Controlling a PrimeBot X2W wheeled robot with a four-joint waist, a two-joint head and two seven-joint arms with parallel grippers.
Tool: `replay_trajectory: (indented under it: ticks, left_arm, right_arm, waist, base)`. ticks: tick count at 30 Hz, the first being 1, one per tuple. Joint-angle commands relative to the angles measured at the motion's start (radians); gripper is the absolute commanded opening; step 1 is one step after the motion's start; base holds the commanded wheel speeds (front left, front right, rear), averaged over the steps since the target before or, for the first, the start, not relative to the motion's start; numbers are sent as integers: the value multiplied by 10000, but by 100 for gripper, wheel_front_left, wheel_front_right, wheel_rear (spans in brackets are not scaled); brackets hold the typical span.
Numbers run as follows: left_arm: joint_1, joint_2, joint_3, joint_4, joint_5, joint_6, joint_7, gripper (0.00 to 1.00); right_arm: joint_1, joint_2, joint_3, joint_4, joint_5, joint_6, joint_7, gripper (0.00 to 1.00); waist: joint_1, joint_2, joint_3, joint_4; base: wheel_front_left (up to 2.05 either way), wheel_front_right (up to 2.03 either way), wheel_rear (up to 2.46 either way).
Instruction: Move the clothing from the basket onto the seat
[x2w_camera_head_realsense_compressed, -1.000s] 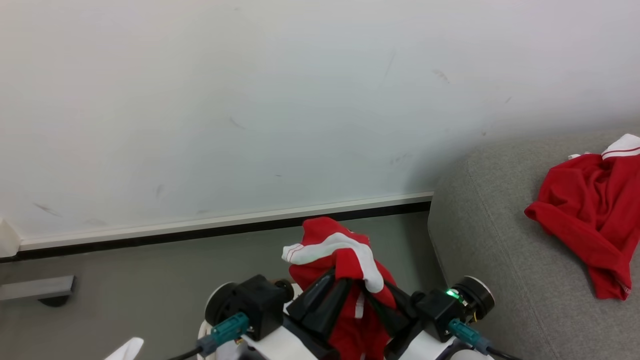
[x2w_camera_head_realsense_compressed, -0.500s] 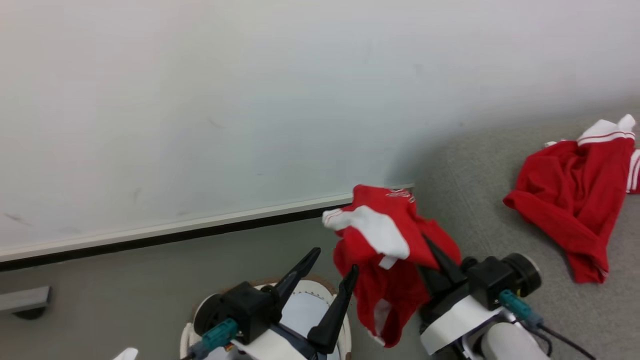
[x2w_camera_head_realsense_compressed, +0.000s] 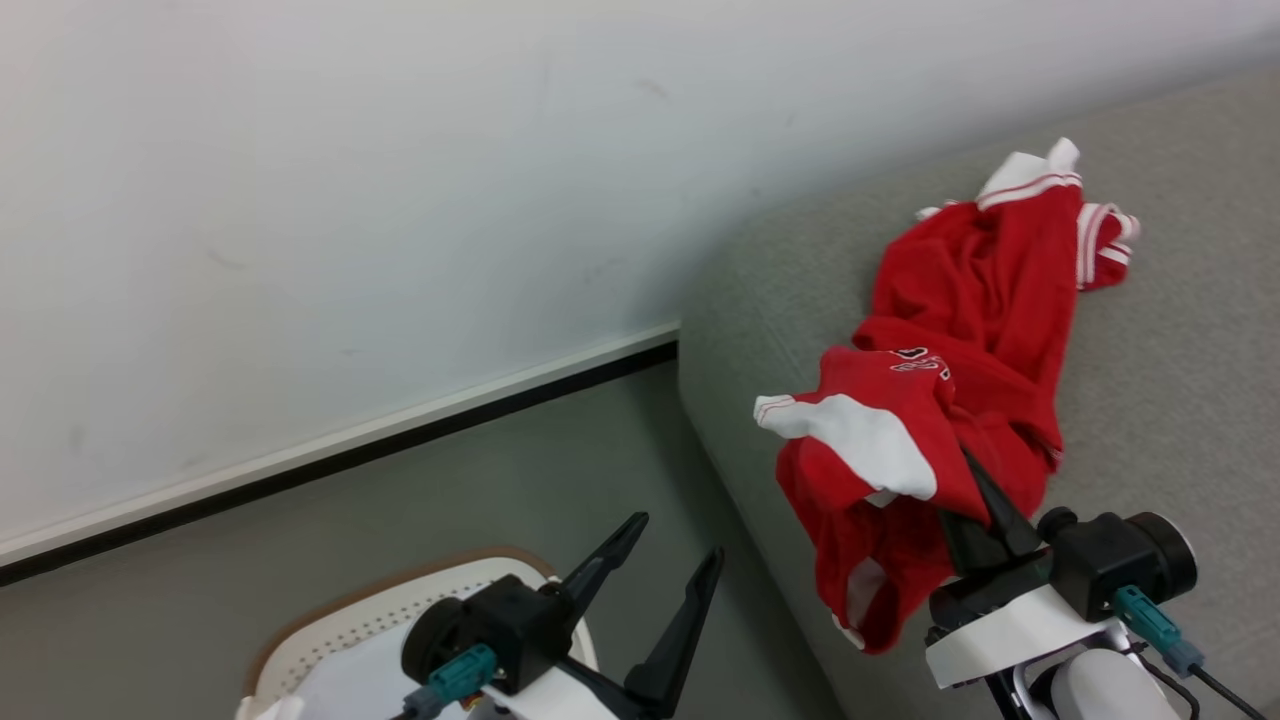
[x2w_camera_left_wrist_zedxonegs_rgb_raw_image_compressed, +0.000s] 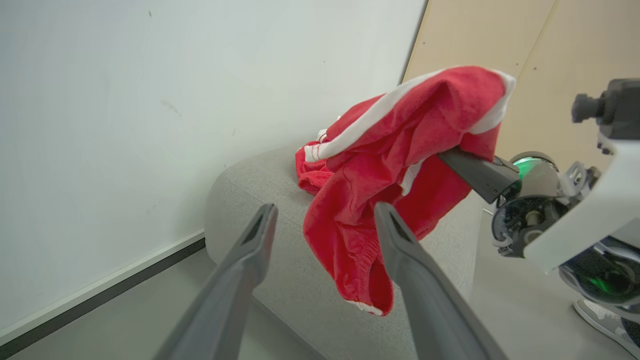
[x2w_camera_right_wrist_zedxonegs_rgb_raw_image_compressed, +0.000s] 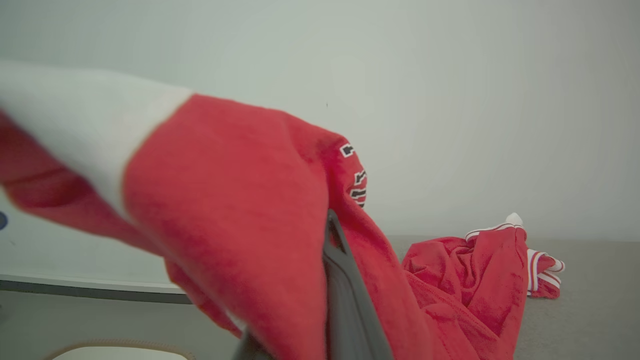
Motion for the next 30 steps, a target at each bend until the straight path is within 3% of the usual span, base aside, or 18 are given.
replay_trajectory:
  ticks: [1,8,15,19,23,30]
  left_arm:
    - [-144,58,-13,50,42,-42,-54,100]
    - [-424,109,-177,145,182,-79,-130,100]
    - [-1142,316,-309,29,387,-252,-102,100]
    - [-1781,427,-198,-112,532,-310,-148,100]
    - [-2420,574,-188,-141,615,-393,-199,100]
    - [-3044,570,-34,-26,452,-424,-552,100]
  right_arm:
    - [126,-29,-156,-151,-136,-22,-5,0]
    - [279,77,-666,-436,-111,-22,-3,0]
    - [-570,179,-1849,-820,-482,-22,-5,0]
    - [-1833,168,-2887,-1091,-1034,-22,-3,0]
    - [-3688,-453,-3997,-746,-1660,-24,-3,0]
    - [-7185,-2260,-6493,431,-2676,-22,1005,0]
  waist:
    - [-1,-1,281,-526]
    - [-1,-1,765,-740]
    - [-1,-1,2009,-149]
    - [-1,-1,3098,311]
    - [-1,-1,4045,793]
    - [-1,-1,5180,1685]
  base:
    - [0,0,0]
    - [0,0,0]
    - [0,0,0]
    - [0,0,0]
    - [0,0,0]
    - [0,0,0]
